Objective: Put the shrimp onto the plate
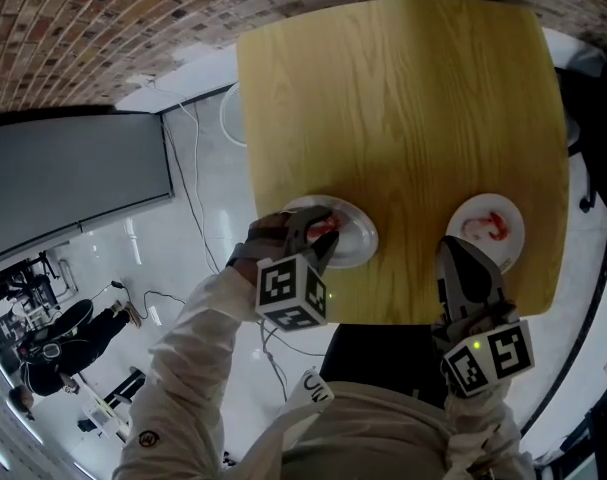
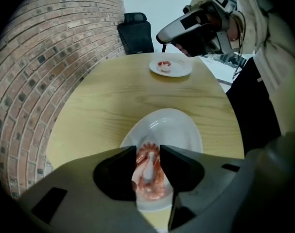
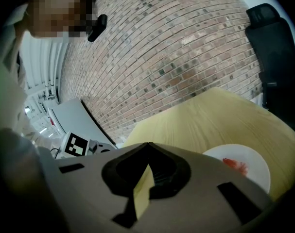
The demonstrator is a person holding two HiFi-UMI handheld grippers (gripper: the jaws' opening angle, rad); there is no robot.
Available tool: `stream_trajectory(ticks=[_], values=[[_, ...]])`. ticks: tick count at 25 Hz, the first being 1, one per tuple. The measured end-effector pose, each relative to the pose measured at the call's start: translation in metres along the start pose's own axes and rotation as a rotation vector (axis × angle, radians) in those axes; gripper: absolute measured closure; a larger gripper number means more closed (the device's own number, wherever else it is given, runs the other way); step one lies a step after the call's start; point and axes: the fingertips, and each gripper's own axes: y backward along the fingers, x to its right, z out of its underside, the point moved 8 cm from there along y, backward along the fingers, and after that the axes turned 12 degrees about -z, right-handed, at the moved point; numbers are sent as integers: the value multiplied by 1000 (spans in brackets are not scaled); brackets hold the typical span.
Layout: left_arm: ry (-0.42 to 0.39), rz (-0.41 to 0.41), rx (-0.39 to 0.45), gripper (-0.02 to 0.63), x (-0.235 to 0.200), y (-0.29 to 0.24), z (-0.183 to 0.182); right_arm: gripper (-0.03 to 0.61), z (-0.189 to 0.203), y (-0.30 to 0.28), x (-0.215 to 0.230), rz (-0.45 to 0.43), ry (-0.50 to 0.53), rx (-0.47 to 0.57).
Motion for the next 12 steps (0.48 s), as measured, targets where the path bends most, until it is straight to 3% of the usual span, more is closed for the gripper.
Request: stream_trajectory(ticks=[12], values=[[-5, 81, -35, 459, -4, -7, -3, 554, -1, 0, 6, 18, -17, 10]])
